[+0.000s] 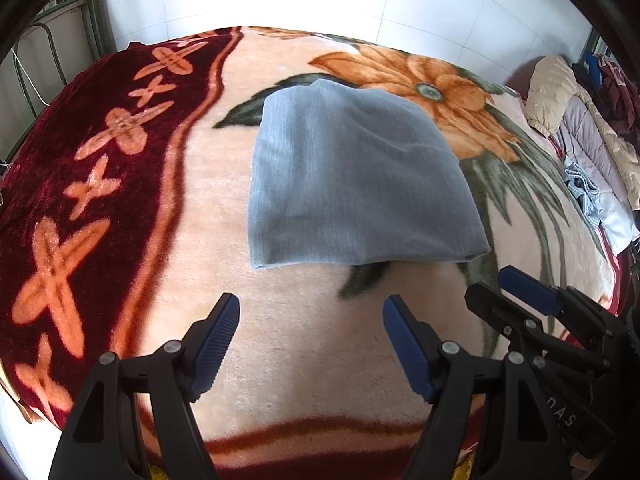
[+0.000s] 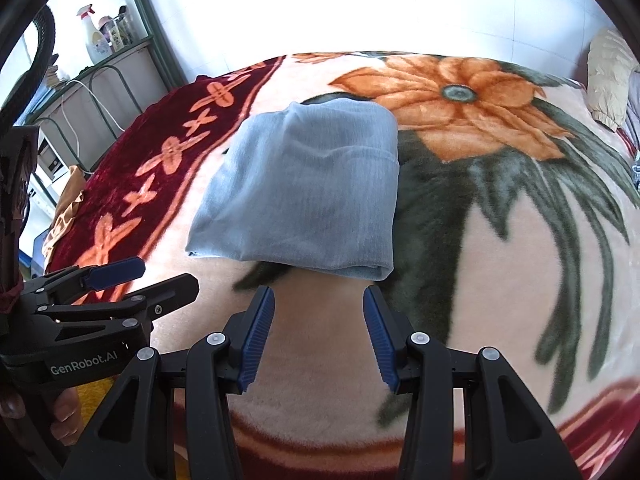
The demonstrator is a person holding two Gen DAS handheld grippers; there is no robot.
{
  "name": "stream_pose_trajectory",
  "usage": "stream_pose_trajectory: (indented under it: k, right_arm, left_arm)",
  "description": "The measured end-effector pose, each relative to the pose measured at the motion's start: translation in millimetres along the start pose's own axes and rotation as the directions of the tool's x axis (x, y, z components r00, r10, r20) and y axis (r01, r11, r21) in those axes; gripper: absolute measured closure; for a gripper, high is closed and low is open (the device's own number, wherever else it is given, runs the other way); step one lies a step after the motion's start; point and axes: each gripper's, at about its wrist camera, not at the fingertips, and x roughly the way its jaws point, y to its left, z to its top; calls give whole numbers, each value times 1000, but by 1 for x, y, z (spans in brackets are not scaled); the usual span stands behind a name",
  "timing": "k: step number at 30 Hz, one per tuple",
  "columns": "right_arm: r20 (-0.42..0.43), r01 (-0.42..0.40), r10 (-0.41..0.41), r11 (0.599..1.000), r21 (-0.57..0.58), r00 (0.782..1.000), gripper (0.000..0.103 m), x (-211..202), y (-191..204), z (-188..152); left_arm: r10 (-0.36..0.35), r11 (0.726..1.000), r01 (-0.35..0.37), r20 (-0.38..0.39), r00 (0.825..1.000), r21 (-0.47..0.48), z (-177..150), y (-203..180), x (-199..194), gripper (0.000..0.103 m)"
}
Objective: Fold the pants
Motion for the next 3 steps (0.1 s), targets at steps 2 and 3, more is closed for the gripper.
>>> stream_pose_trajectory:
  k: [2,3]
  right_arm:
    - [9,1,-1,1000,0,1000,56,-4,1,1]
    - [14,3,-3,1000,-1,1000,56,-7,2,1]
  left_arm:
    - [-2,1000,2,3,1000,1,-1,-1,-4,25]
    - [-2,1000,2,6,1000,2,-1,-1,-7,25]
